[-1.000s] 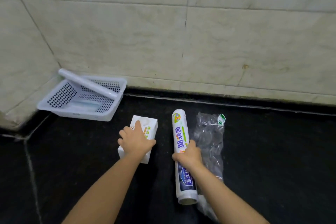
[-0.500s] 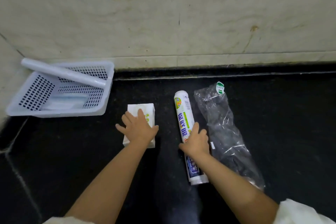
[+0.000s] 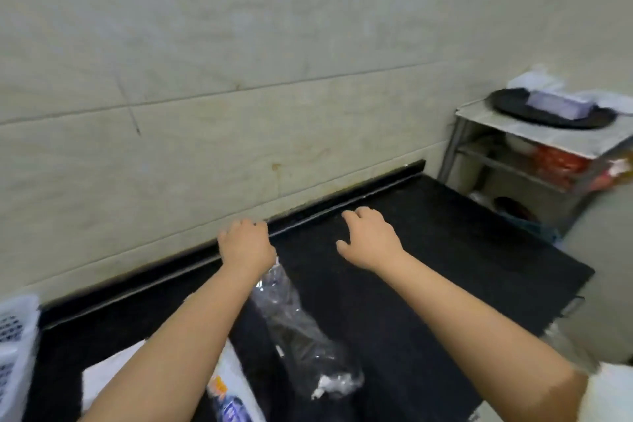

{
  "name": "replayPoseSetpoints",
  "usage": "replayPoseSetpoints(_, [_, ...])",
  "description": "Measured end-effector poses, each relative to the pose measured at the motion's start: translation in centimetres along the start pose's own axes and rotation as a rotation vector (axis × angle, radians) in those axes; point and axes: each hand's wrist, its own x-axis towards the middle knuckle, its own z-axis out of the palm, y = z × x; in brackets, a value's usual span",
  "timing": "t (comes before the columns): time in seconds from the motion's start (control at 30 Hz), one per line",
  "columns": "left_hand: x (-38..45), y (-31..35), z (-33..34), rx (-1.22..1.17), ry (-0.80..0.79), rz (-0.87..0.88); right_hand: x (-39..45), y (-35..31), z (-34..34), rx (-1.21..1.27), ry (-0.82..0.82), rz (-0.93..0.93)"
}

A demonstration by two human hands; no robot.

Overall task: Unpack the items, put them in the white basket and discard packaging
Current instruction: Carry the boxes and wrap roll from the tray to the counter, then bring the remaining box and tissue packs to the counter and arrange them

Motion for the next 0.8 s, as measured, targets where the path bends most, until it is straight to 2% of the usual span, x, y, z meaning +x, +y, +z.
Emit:
replayPoseSetpoints(0.17, [1.2, 16.4, -6.7, 0.058, 0.028, 0.367, -2.9, 14.3, -9.2, -0.131, 0.06, 0.189])
replayPoseSetpoints(0.4, [-1.1, 41.4, -13.1, -0.002, 0.025, 0.675, -9.6, 35.3, -18.4, -0.126, 0.081, 0.369])
replayPoseSetpoints(0.57, [-2.4, 55.3, -15.4, -0.096, 0.035, 0.745, -11.9, 47.5, -22.8, -0.077, 0.142, 0.438])
replayPoseSetpoints(0.8, [2.9, 68.1, -16.5, -0.072, 0.048, 0.709, -7.3, 60.8, -25.9, -0.02, 0.182, 0.418])
